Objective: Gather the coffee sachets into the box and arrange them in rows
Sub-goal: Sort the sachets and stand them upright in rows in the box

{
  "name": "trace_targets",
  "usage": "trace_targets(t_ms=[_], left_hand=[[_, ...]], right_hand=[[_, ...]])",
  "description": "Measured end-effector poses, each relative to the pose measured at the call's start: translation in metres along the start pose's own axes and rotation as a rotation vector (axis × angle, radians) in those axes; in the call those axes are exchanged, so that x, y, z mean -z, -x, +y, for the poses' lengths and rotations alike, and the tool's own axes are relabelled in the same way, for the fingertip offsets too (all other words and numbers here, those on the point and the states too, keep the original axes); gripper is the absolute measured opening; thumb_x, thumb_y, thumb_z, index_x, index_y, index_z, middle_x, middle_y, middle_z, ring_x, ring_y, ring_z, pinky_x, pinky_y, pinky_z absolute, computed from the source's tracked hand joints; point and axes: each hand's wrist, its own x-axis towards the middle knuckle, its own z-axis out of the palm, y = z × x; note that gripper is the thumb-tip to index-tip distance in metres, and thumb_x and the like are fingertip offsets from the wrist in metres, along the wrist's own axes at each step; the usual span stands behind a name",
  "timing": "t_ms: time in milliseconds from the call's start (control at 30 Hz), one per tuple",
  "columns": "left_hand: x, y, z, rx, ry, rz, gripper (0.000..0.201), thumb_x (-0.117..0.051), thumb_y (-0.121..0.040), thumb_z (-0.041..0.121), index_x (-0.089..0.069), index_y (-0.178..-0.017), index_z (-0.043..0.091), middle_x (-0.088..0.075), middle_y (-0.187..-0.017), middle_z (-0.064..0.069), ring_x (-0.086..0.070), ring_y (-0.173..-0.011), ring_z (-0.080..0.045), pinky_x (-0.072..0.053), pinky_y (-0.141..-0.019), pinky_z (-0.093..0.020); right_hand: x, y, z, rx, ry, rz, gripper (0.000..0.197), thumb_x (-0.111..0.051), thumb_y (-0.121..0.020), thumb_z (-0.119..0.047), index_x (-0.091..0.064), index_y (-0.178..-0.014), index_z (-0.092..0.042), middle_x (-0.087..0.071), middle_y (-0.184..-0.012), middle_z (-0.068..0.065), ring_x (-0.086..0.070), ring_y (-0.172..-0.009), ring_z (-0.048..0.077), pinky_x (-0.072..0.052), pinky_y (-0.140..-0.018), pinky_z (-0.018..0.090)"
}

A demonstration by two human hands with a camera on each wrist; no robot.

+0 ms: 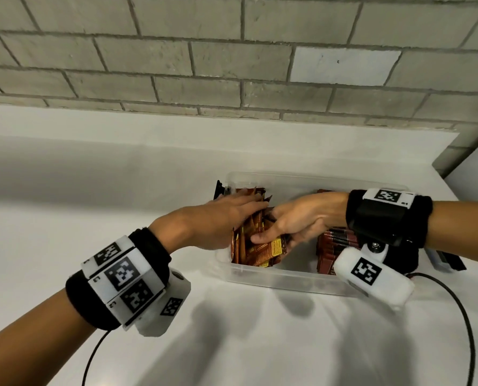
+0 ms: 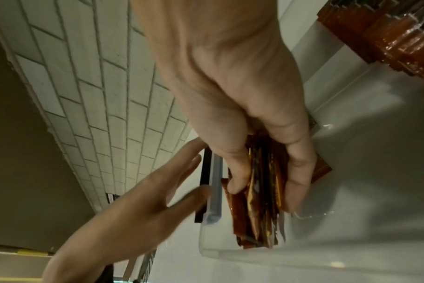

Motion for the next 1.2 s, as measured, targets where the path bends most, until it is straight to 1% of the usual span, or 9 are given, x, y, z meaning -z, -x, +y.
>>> trace_targets(t_ms=[133,267,367,533,700,867,933,1033,1200], left_hand=[[-0.001,-0.006,0.012,-0.001,0.084,-0.126,0.083,-0.053,-0.093,0.024,0.005,-0.151,0.027,-0.007,-0.159,0.003,0.005,-0.146,-0.012,-0.004,-0.120,-0.037],[-0.004,-0.014,0.011,0.048,-0.103,-0.097,0.091,-0.058,-0.087,0.049,0.001,-0.152,0.027,-0.020,-0.155,0.006,-0.002,-0.146,-0.016,-0.009,-0.119,-0.040],[-0.009,-0.018,0.003,0.096,-0.200,-0.065,0.092,-0.060,-0.083,0.054,-0.007,-0.152,0.023,-0.023,-0.155,0.002,0.000,-0.146,-0.018,-0.001,-0.118,-0.041],[-0.008,-0.018,-0.002,0.102,-0.213,-0.091,0.074,-0.057,-0.088,0.048,-0.025,-0.148,0.019,-0.026,-0.150,-0.001,-0.009,-0.143,-0.020,-0.011,-0.117,-0.038],[0.008,-0.010,0.001,0.123,0.085,0.269,0.044,-0.034,-0.102,0.026,-0.030,-0.144,0.013,-0.037,-0.144,-0.008,-0.027,-0.134,-0.023,-0.027,-0.108,-0.033],[0.020,-0.003,0.024,0.206,0.633,0.626,0.075,-0.028,-0.084,0.066,-0.021,-0.146,0.025,-0.042,-0.139,0.005,-0.041,-0.126,-0.013,-0.035,-0.104,-0.031],[0.024,-0.001,0.038,0.153,0.908,0.681,0.080,-0.029,-0.077,0.075,-0.020,-0.145,0.034,-0.041,-0.141,0.009,-0.046,-0.120,-0.009,-0.038,-0.105,-0.034],[0.028,0.001,0.065,-0.011,1.276,0.733,0.080,-0.039,-0.072,0.077,-0.021,-0.143,0.043,-0.044,-0.142,0.009,-0.053,-0.116,-0.008,-0.045,-0.100,-0.040],[0.016,-0.007,0.116,-0.126,1.520,0.658,0.047,-0.052,-0.086,0.054,-0.042,-0.127,0.033,-0.067,-0.114,-0.002,-0.068,-0.101,-0.021,-0.057,-0.082,-0.045]], right_hand=[[0.005,0.004,0.004,0.041,0.013,0.033,0.013,-0.058,-0.091,-0.008,-0.061,-0.103,-0.004,-0.068,-0.100,0.009,-0.064,-0.096,0.022,-0.053,-0.088,0.035],[0.007,0.010,0.010,0.030,0.120,0.024,0.019,-0.058,-0.092,-0.008,-0.058,-0.111,-0.007,-0.065,-0.113,0.011,-0.062,-0.105,0.024,-0.050,-0.091,0.034],[0.013,0.016,0.015,0.025,0.131,0.045,0.026,-0.058,-0.091,-0.007,-0.052,-0.116,-0.011,-0.063,-0.121,0.012,-0.061,-0.109,0.024,-0.051,-0.091,0.033],[0.025,0.031,0.024,0.043,0.143,0.071,0.026,-0.058,-0.090,-0.005,-0.050,-0.109,-0.020,-0.063,-0.117,0.009,-0.060,-0.111,0.026,-0.049,-0.096,0.040],[0.043,0.057,0.027,0.137,0.057,0.067,0.037,-0.057,-0.089,-0.006,-0.047,-0.123,-0.018,-0.065,-0.113,0.006,-0.061,-0.106,0.023,-0.050,-0.094,0.036],[0.060,0.100,0.026,0.379,-0.125,0.058,0.067,-0.083,-0.066,-0.022,-0.049,-0.124,-0.021,-0.072,-0.104,0.004,-0.069,-0.097,0.018,-0.056,-0.075,0.025],[0.062,0.119,0.024,0.480,-0.176,0.096,0.077,-0.087,-0.059,-0.027,-0.048,-0.125,-0.023,-0.072,-0.107,0.005,-0.069,-0.099,0.019,-0.056,-0.075,0.024],[0.051,0.143,0.021,0.572,-0.146,0.227,0.053,-0.071,-0.075,-0.017,-0.049,-0.123,-0.026,-0.072,-0.106,0.002,-0.069,-0.097,0.016,-0.057,-0.075,0.024],[0.016,0.150,0.030,0.618,-0.111,0.287,0.055,-0.066,-0.070,-0.016,-0.050,-0.121,-0.025,-0.072,-0.102,0.002,-0.070,-0.092,0.017,-0.056,-0.073,0.023]])
